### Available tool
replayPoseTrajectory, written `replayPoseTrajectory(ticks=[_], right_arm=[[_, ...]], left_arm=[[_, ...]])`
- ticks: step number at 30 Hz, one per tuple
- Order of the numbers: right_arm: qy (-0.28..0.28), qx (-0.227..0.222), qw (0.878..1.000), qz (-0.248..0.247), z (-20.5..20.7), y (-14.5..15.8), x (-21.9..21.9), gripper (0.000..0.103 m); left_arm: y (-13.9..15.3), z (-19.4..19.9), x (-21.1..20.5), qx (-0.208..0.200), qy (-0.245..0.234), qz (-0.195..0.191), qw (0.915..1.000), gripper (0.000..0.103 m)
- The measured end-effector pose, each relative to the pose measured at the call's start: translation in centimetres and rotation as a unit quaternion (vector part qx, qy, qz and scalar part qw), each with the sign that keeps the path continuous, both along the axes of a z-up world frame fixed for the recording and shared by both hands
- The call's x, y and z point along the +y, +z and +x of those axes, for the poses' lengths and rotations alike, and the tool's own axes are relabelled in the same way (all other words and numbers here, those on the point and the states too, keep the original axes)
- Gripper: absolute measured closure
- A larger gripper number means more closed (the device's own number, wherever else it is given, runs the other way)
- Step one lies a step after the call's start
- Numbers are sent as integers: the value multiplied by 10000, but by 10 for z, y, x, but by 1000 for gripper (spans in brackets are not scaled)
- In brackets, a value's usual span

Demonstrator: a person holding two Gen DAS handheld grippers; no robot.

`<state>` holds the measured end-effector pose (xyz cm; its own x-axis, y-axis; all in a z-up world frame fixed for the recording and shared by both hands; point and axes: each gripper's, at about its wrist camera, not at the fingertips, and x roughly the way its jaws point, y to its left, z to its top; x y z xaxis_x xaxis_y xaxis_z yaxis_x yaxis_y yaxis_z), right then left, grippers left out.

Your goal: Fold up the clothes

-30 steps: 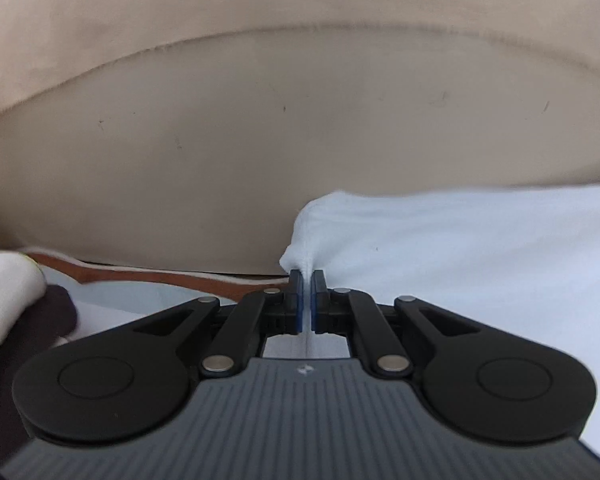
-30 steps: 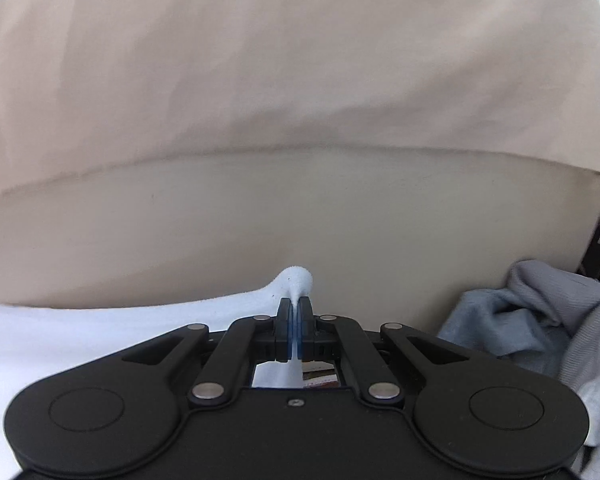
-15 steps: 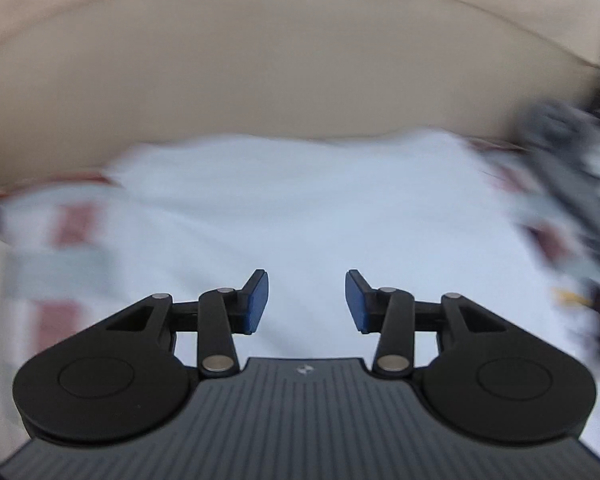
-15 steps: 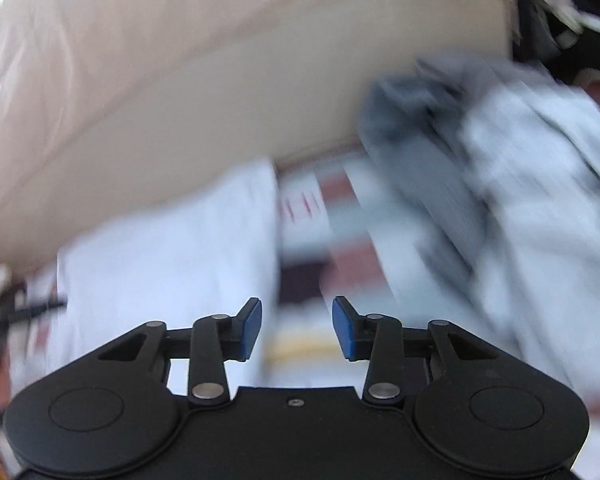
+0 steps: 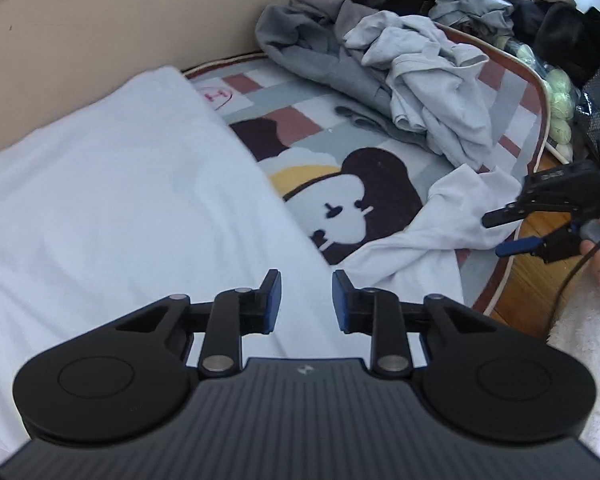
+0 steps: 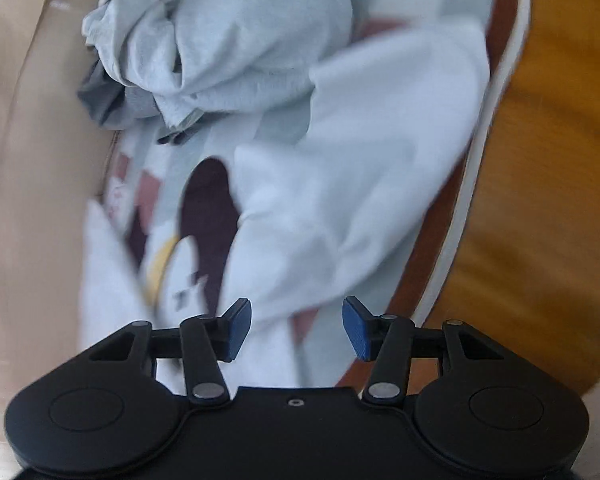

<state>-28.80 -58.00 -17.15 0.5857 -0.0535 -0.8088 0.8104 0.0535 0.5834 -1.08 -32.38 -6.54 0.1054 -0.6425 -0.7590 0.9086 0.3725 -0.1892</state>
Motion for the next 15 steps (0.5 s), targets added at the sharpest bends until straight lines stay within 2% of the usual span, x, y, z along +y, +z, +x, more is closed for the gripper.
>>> replayPoseTrajectory(ticks=[2,3,4,6,7,8,9,11,13,15], right_arm=[[84,298,9992,-267,10,1,1,40],[7,419,9989,-198,13,-5,1,38],[-191,323,9990,-234,11,-9,0,34],[-672,-182,9972,-263,0,-16,2,21],[-734,-246,9965,-324,-2,-16,1,22],[-795,-309,9956,-385,-5,-16,0,35],[-852,-367,9947,-449,-8,-17,0,86],[-638,-169,9943,-832,-2,-12,-2,90],[-385,-318,9865,-1561,5,10,5,90],[243,-356,9642,-2618,19,45,22,90]], left_arm=[[-2,-1,-4,73,2,-57,10000,76],[-4,1,-6,149,11,-83,9999,76],[-7,4,-9,225,21,-108,9997,76],[-15,-1,-21,296,-13,-168,9994,76],[-18,-4,-27,248,-58,-158,9996,76],[-22,-8,-33,197,-103,-147,9996,76],[-25,-11,-38,147,-148,-137,9997,76],[-29,-18,-47,99,-278,-130,9995,76],[-28,-25,-53,40,-434,-222,9988,76],[-23,-33,-56,-144,-647,-366,9971,76]])
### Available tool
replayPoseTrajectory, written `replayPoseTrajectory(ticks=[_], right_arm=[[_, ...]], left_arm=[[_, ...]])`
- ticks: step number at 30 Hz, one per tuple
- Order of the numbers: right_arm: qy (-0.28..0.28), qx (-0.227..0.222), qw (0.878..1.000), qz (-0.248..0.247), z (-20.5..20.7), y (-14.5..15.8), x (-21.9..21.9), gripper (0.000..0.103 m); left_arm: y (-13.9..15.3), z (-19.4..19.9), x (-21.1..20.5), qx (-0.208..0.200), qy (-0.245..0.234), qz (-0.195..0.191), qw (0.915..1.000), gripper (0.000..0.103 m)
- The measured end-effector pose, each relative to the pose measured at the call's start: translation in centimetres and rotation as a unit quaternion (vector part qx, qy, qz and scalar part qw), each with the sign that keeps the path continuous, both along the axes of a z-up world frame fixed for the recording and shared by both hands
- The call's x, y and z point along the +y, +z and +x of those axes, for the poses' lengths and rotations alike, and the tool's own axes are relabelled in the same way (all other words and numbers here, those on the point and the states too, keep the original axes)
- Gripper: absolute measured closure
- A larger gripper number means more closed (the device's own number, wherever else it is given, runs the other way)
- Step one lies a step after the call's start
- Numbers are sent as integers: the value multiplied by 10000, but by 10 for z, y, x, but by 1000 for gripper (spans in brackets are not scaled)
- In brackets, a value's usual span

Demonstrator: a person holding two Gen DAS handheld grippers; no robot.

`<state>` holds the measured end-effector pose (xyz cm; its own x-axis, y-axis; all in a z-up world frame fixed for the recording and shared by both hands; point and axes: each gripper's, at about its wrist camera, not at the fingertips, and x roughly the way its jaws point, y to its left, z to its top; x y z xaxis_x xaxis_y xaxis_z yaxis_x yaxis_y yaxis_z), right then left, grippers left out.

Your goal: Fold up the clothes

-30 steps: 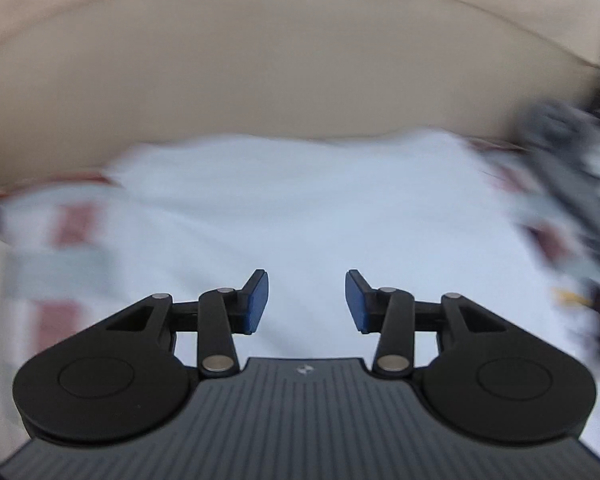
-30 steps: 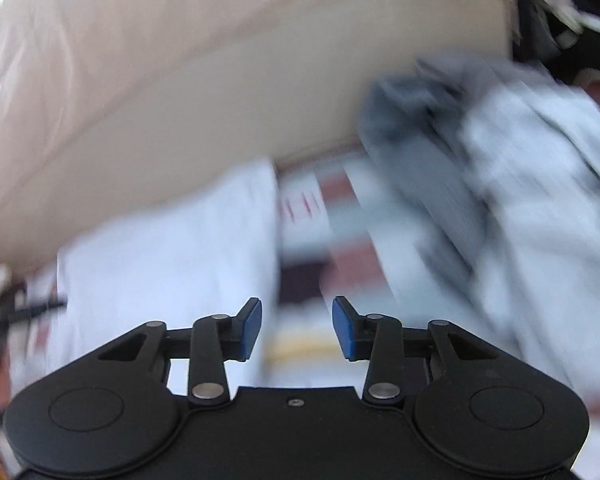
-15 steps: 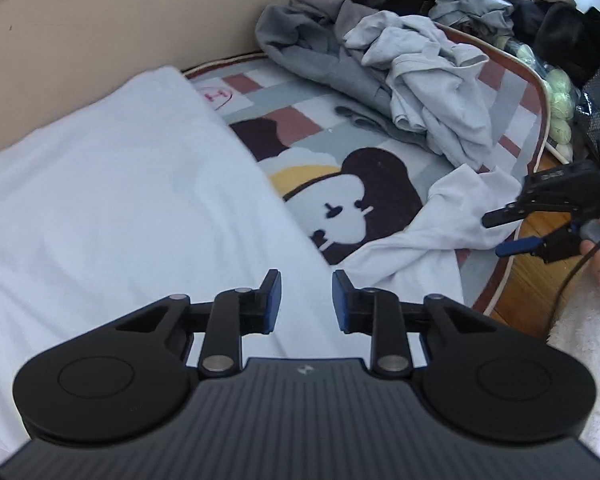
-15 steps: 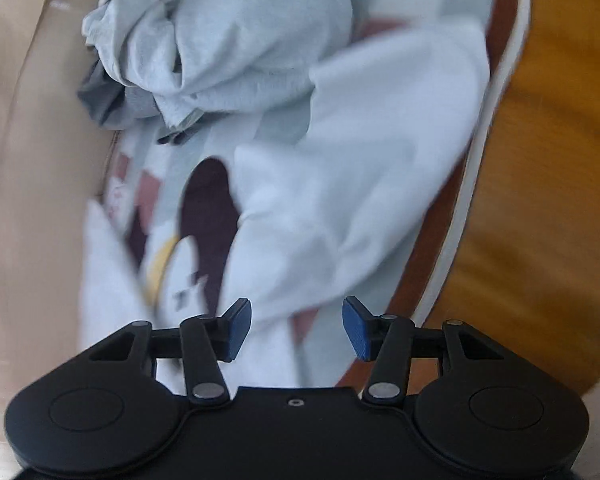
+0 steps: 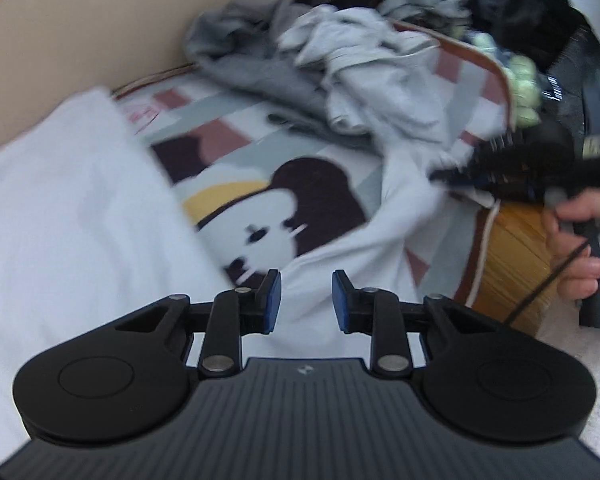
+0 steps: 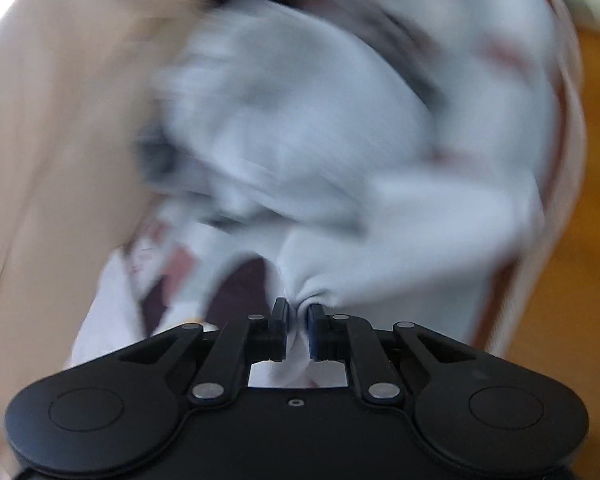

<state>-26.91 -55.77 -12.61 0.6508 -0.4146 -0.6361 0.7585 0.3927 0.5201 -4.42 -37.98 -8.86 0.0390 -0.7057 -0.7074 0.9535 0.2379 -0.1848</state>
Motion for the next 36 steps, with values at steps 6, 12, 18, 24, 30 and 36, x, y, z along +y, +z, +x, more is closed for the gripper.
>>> replayPoseTrajectory(ticks=[6,12,18,24,30,36], right_arm=[[2010,-534,9752,-760,37,65,44,90],[2781,-484,9593,-49,73,70,64,90],[3023,-330,9509,582,105,52,58,75],[2928,316,9554,190,109,30,49,71],[3479,1063,9315,-11,122,-9,67,46],[3197,1190,9400,-88,141,-36,67,72]], left_arm=[[17,-11,-2,-287,-303,-472,9980,66],[19,-3,0,659,-665,-733,9929,57],[-3,36,11,1038,552,-234,9928,95],[-39,84,50,1780,1855,286,9660,95],[-60,96,83,2491,2313,147,9403,95],[-62,95,85,2318,2221,264,9467,95]])
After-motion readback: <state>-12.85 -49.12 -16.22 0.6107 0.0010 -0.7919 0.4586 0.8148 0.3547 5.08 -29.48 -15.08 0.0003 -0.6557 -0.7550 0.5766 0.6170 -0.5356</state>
